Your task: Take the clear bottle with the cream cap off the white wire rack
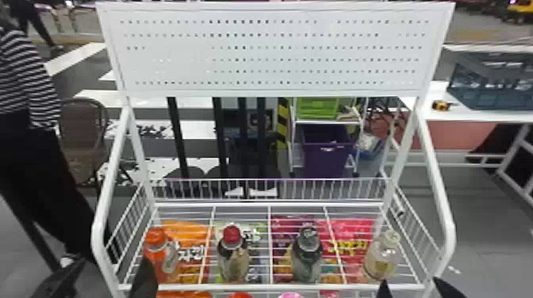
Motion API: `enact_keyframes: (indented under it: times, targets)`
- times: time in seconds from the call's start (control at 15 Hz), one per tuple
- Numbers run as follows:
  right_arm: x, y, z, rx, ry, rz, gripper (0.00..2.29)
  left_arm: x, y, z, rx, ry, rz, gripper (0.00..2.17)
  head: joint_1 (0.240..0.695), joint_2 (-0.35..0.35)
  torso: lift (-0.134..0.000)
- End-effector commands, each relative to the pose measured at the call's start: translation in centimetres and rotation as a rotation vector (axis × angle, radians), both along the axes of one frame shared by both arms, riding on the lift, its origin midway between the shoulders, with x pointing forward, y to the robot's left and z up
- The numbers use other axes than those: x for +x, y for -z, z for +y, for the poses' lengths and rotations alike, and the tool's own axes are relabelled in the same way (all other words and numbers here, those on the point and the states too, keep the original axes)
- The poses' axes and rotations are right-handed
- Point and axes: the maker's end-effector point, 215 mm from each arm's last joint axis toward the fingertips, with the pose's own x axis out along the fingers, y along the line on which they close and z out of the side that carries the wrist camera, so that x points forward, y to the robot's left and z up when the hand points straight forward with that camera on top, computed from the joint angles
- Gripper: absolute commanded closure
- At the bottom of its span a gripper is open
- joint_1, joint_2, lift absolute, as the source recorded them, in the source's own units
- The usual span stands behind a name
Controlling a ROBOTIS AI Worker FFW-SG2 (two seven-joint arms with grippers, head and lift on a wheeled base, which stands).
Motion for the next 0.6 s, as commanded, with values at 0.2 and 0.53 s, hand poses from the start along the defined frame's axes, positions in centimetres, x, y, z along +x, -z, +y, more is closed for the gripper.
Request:
enact_keyframes:
  times: [0.2,0.53]
  targets:
    - [3.5,0.5,0.7,0.006,-0.009,-0.009,0.1,0.0,-0.3,-0.6,-0.001,0.026,-0.001,0.14,0.499,0.0,0.0]
    - [7.0,1.8,1.2,0.003,-0.018,0.028,0.1,-0.2,-0.6,-1.2,0.002,0.049,-0.005,0.14,0.499,0.0,0.0]
